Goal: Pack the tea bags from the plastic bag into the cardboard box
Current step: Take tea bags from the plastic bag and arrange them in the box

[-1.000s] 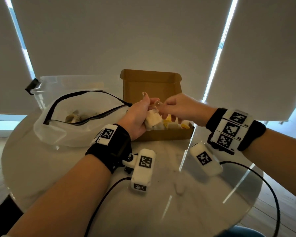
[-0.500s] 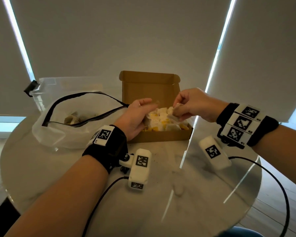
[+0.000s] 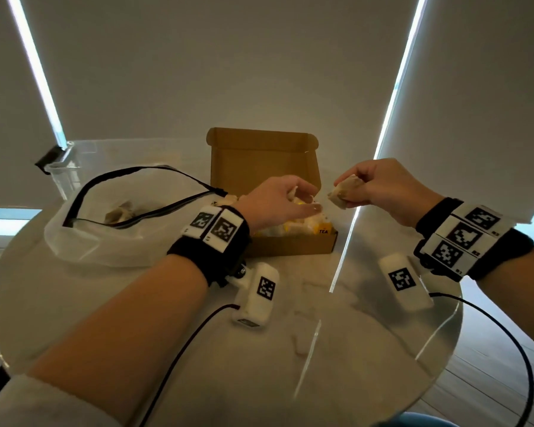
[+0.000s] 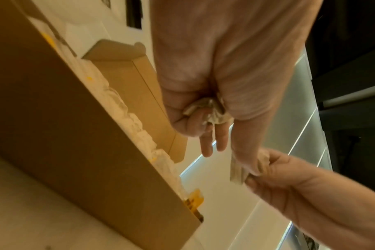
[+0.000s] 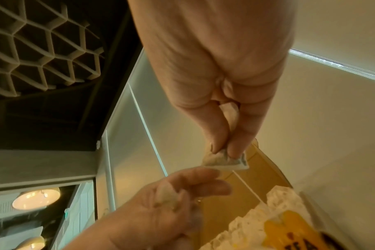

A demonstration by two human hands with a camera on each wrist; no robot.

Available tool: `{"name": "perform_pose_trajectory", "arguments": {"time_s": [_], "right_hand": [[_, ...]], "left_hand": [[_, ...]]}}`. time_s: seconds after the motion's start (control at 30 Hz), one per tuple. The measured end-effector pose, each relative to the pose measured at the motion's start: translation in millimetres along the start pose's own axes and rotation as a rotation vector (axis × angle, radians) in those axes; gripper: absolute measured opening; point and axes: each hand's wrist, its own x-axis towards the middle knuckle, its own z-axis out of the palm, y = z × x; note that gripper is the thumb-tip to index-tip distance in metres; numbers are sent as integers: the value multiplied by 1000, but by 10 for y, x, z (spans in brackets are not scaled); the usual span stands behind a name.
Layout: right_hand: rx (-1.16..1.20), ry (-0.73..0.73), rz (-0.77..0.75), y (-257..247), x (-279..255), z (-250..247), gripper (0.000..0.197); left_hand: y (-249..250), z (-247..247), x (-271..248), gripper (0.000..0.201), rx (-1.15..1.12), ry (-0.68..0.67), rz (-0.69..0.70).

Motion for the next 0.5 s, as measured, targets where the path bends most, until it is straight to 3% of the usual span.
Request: {"name": "perform_pose_trajectory", "arguments": {"time_s": [0.1, 0.23, 0.4, 0.5], "right_hand": [[87, -20, 8, -49, -11, -32, 23], [194, -14, 23, -82, -21, -77, 24], [291, -82, 67, -55, -53, -201, 37], [176, -185, 88, -23, -83, -244, 49]], "left_hand": [[100, 140, 62, 48, 84, -83, 6], [56, 331, 117, 19, 71, -90, 24], [-110, 166, 29, 11, -259, -29, -71], [-237, 2, -25, 18, -503, 9, -127]]}}
